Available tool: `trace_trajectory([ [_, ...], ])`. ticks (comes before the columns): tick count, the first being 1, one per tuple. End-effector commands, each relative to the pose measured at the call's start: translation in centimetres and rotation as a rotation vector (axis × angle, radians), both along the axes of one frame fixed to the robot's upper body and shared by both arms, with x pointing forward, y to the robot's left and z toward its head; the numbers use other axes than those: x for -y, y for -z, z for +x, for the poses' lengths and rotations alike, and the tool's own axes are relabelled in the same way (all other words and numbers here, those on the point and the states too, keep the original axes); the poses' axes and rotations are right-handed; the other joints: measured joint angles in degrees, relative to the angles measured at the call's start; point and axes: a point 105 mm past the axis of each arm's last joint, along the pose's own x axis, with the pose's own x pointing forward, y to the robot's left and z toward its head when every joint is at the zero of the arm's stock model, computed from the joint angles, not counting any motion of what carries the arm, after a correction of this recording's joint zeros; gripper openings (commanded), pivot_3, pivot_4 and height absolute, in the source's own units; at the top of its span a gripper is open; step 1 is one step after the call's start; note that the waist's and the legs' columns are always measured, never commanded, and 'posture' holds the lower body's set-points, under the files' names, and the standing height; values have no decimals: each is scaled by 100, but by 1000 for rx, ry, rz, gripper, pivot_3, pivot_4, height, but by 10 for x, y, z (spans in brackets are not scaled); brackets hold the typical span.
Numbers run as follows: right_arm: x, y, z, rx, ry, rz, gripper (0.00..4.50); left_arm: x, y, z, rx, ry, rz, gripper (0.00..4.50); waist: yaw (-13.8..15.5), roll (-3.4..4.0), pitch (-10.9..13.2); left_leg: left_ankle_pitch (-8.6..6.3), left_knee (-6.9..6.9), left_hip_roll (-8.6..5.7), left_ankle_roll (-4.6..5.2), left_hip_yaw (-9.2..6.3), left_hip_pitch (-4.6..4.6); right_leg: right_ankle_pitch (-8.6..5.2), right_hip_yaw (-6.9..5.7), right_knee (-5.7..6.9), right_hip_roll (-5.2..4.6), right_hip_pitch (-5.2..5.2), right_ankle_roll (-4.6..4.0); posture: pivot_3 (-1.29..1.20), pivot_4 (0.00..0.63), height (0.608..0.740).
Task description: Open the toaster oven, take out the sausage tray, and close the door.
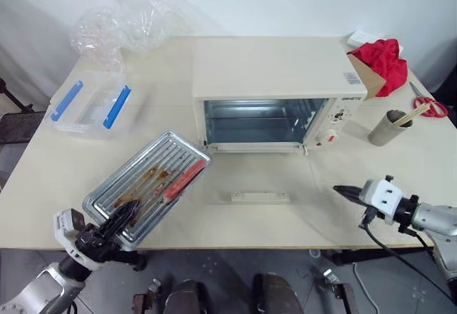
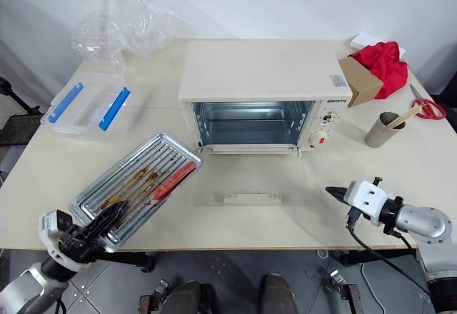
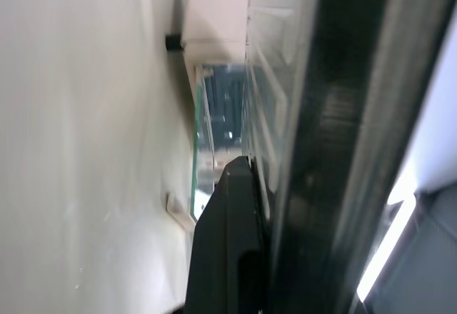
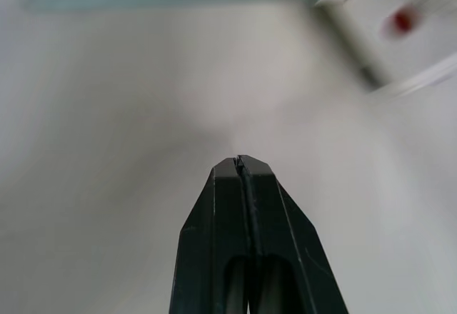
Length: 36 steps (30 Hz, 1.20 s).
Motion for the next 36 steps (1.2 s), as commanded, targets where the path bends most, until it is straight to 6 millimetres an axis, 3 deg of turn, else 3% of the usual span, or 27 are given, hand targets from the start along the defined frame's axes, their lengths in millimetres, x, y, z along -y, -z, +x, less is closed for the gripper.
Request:
trace_trajectory([
  [1, -12, 1, 1, -27, -46, 58, 27, -6, -8, -6, 38, -62, -16, 0, -2, -2, -1, 0, 1, 1, 0, -1, 0, 0, -1, 0, 1, 1, 0, 0, 150, 740],
  [7, -45, -12, 2, -1, -156, 218, 27, -18, -1, -9, 36, -203, -82, 0, -5, -6, -3, -2, 1, 1, 2, -3, 0, -1, -3, -1, 0, 2, -2, 0, 150, 740],
  [20, -51, -104, 13, 232, -108, 512, 27, -21, -1, -13, 30, -160, -68, 0, 6, -5, -3, -7, 0, -1, 8, -6, -4, -2, -5, -4, -6, 0, -4, 0, 150, 740],
  [24, -59, -120, 14, 247, -137, 564, 27, -16, -3, -14, 34, -101, -63, 0, 4, -6, -3, -8, 0, -1, 8, -6, -5, -2, -6, -5, -6, -1, -4, 0, 150, 740],
  [29, -68, -124, 2, 121, -231, 577, 27, 1, -3, -16, 13, 53, -45, 0, 26, -5, -2, -9, -2, -2, 9, -8, -10, -2, -7, -7, -7, -3, -4, 0, 150, 740],
  [32, -68, -113, -18, 18, -283, 527, 27, 20, 1, -15, -47, 212, 23, 0, 43, -5, -2, -12, -3, -3, 13, -13, -14, -2, -7, -16, -8, -3, -5, 0, 150, 740],
  [36, -62, -100, -39, -38, -274, 483, 862, 29, -3, -1, -41, 287, 53, 0, 49, 0, -5, -19, -6, -2, 14, -12, -15, 0, -7, -32, -8, 4, -3, 0, 150, 740],
])
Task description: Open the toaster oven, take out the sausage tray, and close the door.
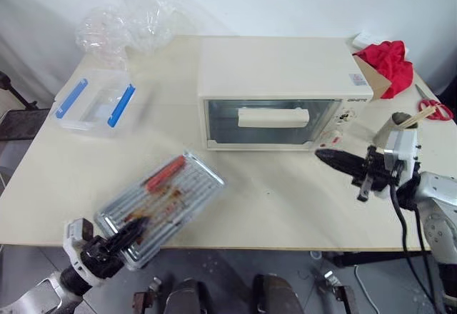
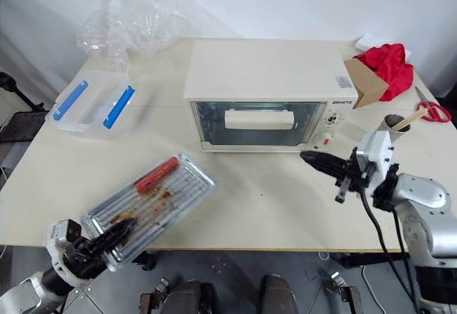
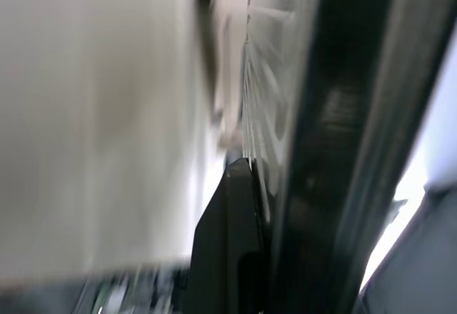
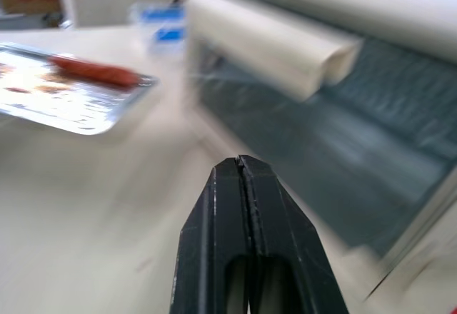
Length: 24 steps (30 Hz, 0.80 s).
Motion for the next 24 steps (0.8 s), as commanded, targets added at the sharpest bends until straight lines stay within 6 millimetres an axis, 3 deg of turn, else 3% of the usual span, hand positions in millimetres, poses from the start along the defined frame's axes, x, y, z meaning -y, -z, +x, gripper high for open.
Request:
trace_trajectory([
  [1, 4, -6, -15, 36, -6, -39, 1199, 10, -7, 9, 31, 73, -7, 0, 2, 4, -2, 0, 0, -1, 0, 0, 0, 0, 0, 0, -1, 1, 1, 0, 150, 740],
  [6, 18, 10, -32, 14, 77, -89, 2899, 42, -5, 23, 34, 296, 72, 0, 68, 11, -5, 1, 0, -6, 0, 2, 2, 2, 0, -2, 0, 4, 4, 0, 150, 740],
  [9, 33, 8, -42, 157, 167, -62, 3812, 63, -3, 31, 37, 428, 93, 0, 106, 10, -5, 0, -1, -7, -1, 6, 2, 3, -1, -5, 5, 4, 5, 0, 150, 740],
  [11, 40, 15, -49, 108, 192, -71, 4410, 70, -4, 42, 52, 453, 92, 0, 134, 21, -9, -1, -1, -7, -3, 10, 3, 5, 0, -4, 8, 3, 8, 0, 150, 740],
  [18, 64, 23, -72, 35, 275, -72, 4465, 109, -8, 72, 111, 576, 140, 0, 196, 22, -10, 2, 3, -14, 1, 9, 6, 11, 2, -9, 8, 13, 20, 0, 150, 740],
  [24, 77, 36, -89, -4, 313, -110, 4465, 138, -2, 87, 118, 641, 177, 0, 288, 28, -14, 1, 3, -18, 2, 0, 12, 13, -5, -19, 7, 33, 24, 0, 150, 740],
])
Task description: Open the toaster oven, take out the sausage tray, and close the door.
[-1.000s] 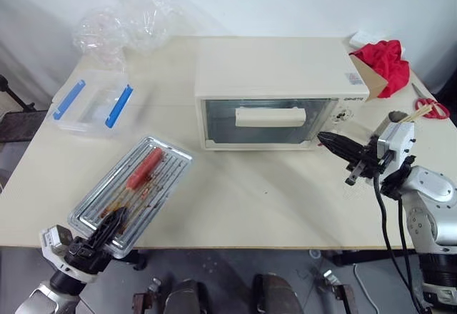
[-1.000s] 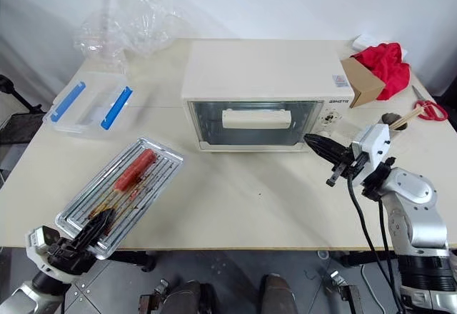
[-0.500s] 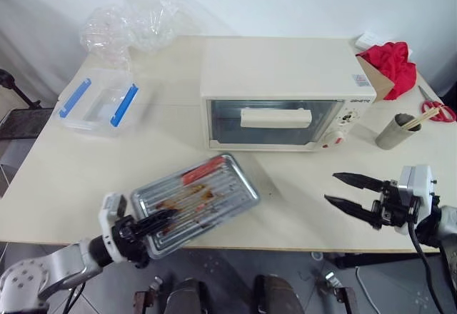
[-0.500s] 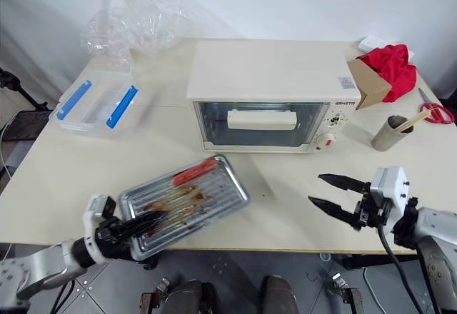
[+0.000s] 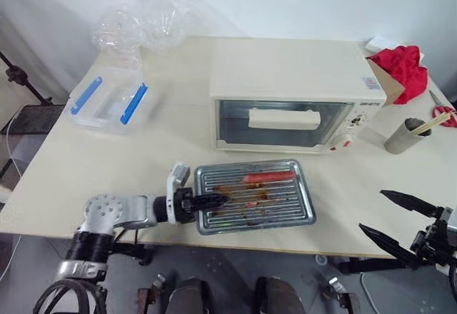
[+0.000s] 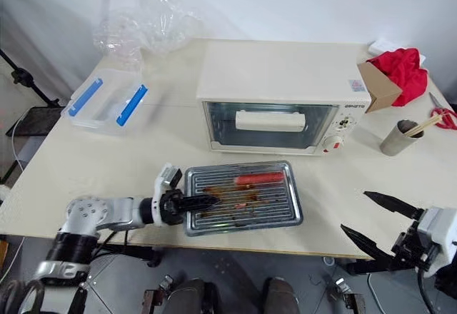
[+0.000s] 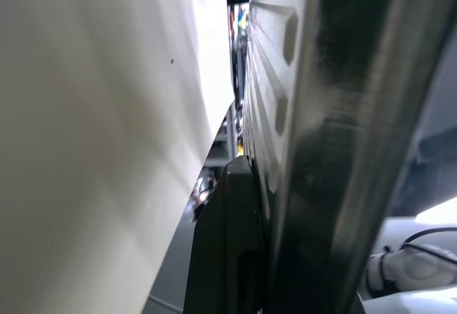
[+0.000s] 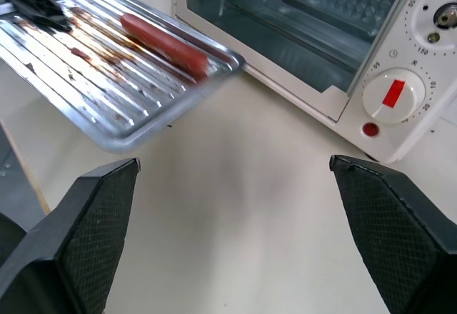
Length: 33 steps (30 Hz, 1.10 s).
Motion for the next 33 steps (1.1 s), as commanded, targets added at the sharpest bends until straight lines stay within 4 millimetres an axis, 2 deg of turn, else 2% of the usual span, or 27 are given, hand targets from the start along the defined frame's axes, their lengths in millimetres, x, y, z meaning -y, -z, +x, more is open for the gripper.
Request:
trace_trajectory([
  [1, 7, 0, -11, 2, 20, -24, 4465, 19, 14, 10, -46, 11, 46, 0, 7, 4, -3, 0, 0, -3, 1, -5, 3, 1, -3, -5, -2, 9, 2, 0, 150, 740],
  [4, 7, 2, -17, -11, 23, -27, 4465, 37, 24, 13, -54, 52, 118, 0, 37, 18, -11, 0, 2, -14, 10, -27, 10, 5, -13, -20, -9, 39, 8, 0, 150, 740],
  [9, 3, 2, -19, -14, 21, -23, 4465, 50, 29, 7, -73, 122, 156, 0, 60, 55, -34, -1, 2, -30, 19, -45, 14, 9, -16, -30, -26, 55, 17, 0, 150, 740],
  [15, -5, -2, -20, -10, 5, -13, 4465, 58, 35, 16, -95, 98, 209, 0, 164, 73, -44, -1, 2, -63, 39, -81, 11, 9, -2, -42, -41, 74, 16, 0, 150, 740],
  [20, -11, -5, -17, -1, -3, -4, 4500, 60, 39, 15, -103, 118, 248, 1114, 157, 76, -46, -10, 2, -78, 52, -126, 12, 8, -10, -72, -48, 118, 15, 0, 150, 740],
  [26, -14, -6, -15, 2, -8, 2, 4500, 61, 40, 19, -74, 95, 259, 2933, 145, 75, -45, -12, 0, -80, 53, -140, 10, 9, -28, -87, -48, 131, 16, 0, 150, 740],
  [32, -13, -4, -15, -7, -18, -6, 4500, 40, 26, 17, 67, 65, 248, 4450, 111, 68, -41, -11, 0, -79, 54, -144, 10, 9, -33, -92, -47, 138, 17, 0, 150, 740],
  [33, -13, -3, -15, -10, -21, -8, 4500, 33, 25, 18, 114, 53, 274, 4486, 88, 67, -41, -11, -1, -76, 53, -144, 10, 10, -33, -92, -45, 137, 18, 0, 150, 740],
])
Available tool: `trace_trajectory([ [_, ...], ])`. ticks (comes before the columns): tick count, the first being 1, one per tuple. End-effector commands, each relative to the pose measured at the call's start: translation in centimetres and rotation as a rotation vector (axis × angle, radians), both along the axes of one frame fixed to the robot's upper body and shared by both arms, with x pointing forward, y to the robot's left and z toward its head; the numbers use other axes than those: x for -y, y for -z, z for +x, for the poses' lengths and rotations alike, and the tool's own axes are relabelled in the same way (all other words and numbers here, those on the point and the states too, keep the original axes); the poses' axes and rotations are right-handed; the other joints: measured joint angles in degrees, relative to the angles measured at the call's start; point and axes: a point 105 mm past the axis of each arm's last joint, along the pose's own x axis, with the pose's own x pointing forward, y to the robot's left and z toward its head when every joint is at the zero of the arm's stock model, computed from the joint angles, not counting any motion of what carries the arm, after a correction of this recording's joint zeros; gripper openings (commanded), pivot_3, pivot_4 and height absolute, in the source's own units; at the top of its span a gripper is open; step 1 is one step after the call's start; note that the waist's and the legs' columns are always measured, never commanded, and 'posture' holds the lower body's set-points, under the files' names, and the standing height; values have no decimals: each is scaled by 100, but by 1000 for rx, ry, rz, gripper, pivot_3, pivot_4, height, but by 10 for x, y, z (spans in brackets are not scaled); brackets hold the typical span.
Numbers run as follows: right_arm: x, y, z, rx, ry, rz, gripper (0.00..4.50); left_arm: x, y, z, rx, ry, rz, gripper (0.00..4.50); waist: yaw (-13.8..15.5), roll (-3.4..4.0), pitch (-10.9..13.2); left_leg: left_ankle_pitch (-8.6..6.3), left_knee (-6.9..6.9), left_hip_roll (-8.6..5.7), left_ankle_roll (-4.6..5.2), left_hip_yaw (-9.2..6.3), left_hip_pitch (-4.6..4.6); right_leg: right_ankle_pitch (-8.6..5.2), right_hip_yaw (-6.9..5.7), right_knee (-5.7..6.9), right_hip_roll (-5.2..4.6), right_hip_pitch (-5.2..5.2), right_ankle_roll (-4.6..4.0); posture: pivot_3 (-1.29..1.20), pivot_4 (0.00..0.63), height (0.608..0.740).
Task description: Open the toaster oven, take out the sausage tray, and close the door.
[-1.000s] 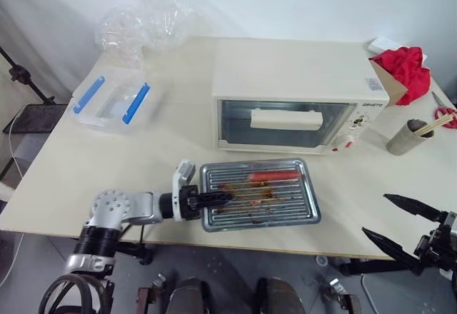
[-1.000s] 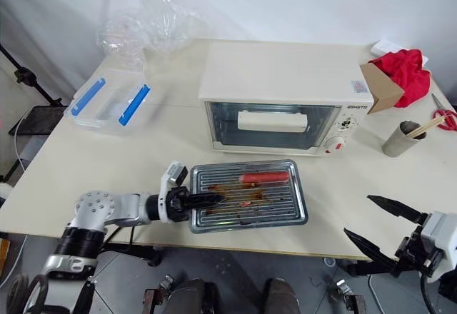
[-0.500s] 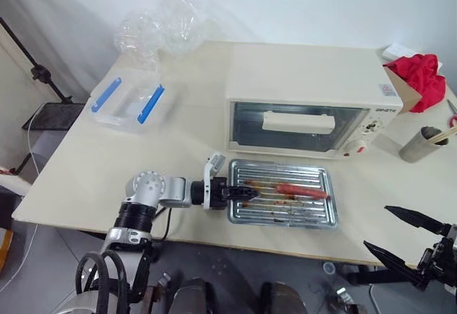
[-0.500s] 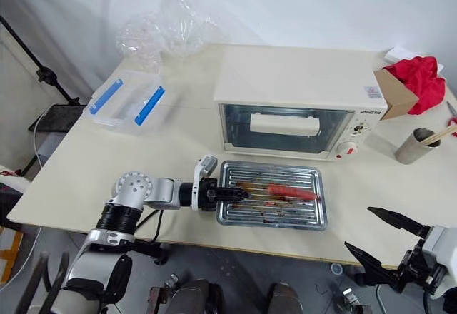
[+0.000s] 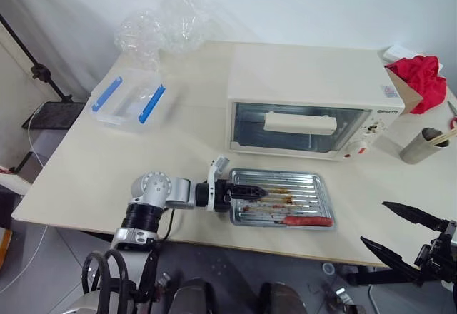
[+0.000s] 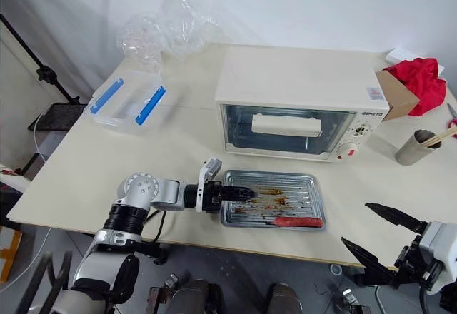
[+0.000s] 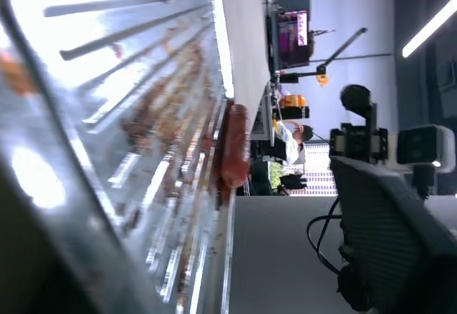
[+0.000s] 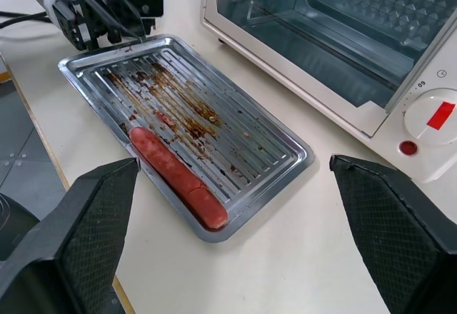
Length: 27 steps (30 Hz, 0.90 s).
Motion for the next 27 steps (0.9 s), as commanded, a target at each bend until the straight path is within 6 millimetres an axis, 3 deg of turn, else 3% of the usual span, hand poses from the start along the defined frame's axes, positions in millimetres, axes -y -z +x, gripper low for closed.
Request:
trace_trajectory([
  [1, -3, -2, -2, 10, -23, 2, 4500, -29, 16, 0, 133, -62, 140, 4486, -58, -3, 2, 0, 0, 4, -3, 0, 0, 0, 0, 0, 5, 0, 0, 0, 150, 740],
  [5, -1, 0, -1, 3, -40, -9, 4500, -61, 8, -8, 350, -42, 184, 4486, -238, -8, 5, 3, -12, 19, -24, -7, 13, 1, 13, 3, 36, -5, 2, 0, 150, 740],
  [8, 0, -1, 4, 24, -55, -32, 4500, -100, 0, -3, 531, -117, 229, 4486, -319, -14, 9, 8, -42, 18, -36, -14, 42, -2, 23, 9, 43, -5, -4, 0, 150, 740],
  [12, -2, -2, 8, 61, -79, -48, 4500, -135, -15, -6, 725, -153, 198, 4486, -340, -15, 17, 17, -107, 13, -50, -15, 83, -13, 41, 7, 45, -10, -24, 0, 150, 740],
  [14, -4, 1, 10, 60, -102, -56, 4500, -153, -25, -12, 901, -135, 194, 4486, -315, -15, 18, 18, -114, 22, -55, -15, 78, -16, 40, 7, 45, -20, -30, 0, 150, 740],
  [17, -12, -5, 15, 47, -200, -8, 4500, -182, -36, -20, 1195, -89, 329, 4486, -290, -23, 22, 9, -116, 29, -58, -1, 52, -18, 41, 6, 43, -53, -32, 0, 150, 740],
  [21, -21, -13, 19, 67, -299, -10, 4500, -201, -44, -29, 1353, -56, 408, 4486, -268, -24, 23, 7, -100, 24, -46, 6, 2, -14, 40, 11, 37, -98, -26, 0, 150, 740],
  [27, -20, -12, 21, 62, -326, -24, 4500, -209, -47, -37, 1374, -78, 397, 4486, -245, -31, 27, 2, -94, 2, -31, 2, -7, -10, 24, 12, 37, -97, -19, 0, 150, 740],
])
